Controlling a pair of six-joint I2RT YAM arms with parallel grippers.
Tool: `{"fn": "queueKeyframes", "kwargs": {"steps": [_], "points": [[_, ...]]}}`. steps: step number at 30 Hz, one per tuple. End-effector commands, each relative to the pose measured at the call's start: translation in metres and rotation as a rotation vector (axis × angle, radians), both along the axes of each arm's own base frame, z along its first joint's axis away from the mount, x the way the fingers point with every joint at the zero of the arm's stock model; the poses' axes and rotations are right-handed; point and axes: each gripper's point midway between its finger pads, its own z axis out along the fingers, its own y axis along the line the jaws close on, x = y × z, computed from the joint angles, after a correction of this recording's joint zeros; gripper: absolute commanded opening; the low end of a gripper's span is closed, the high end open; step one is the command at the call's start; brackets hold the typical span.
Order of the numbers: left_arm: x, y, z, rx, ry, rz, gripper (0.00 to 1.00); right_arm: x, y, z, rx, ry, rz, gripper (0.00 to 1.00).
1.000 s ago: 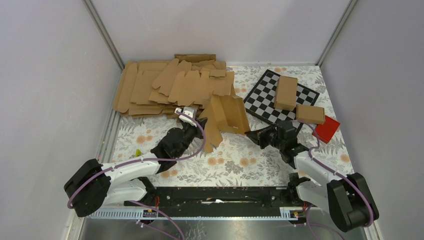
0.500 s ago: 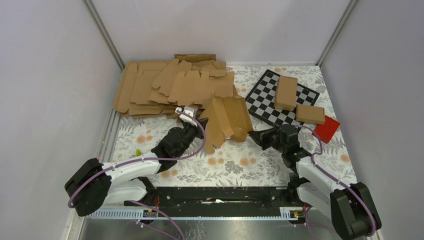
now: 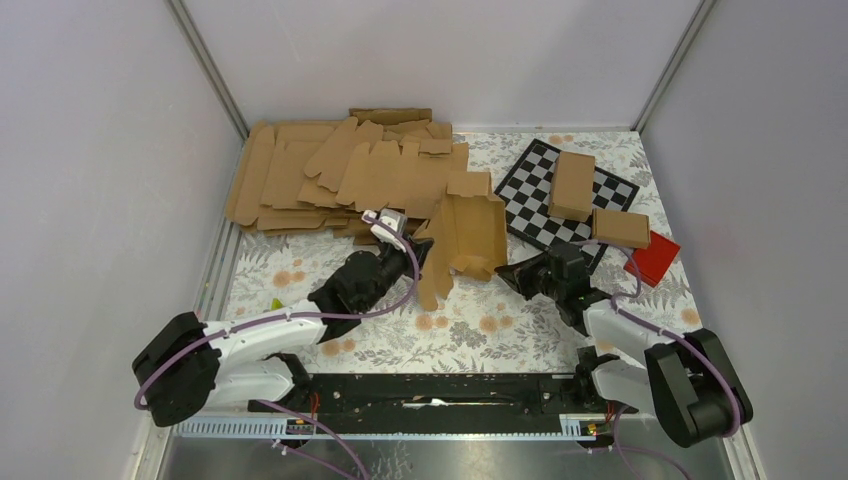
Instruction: Fold the paper box
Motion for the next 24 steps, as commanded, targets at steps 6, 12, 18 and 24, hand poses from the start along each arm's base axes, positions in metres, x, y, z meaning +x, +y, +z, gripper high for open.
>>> {"fn": "queueKeyframes", "kwargs": {"steps": [6,12,18,24], "points": [[-0.010,-0.026,0.008,-0.043,-0.024,-0.091,0.00,0.023,0.020,0.005,-0.086,-0.150,0.051,0.08],[-0.016,-0.029,0.006,-0.013,-0.058,-0.128,0.00,0.022,0.017,-0.008,-0.139,-0.153,0.062,0.18],[-0.015,-0.025,0.007,0.045,-0.091,-0.125,0.00,0.026,-0.013,-0.006,-0.338,-0.254,0.029,0.31],[-0.013,-0.025,0.006,0.086,-0.096,-0.127,0.00,0.025,-0.029,0.017,-0.593,-0.415,0.164,0.66]]}}
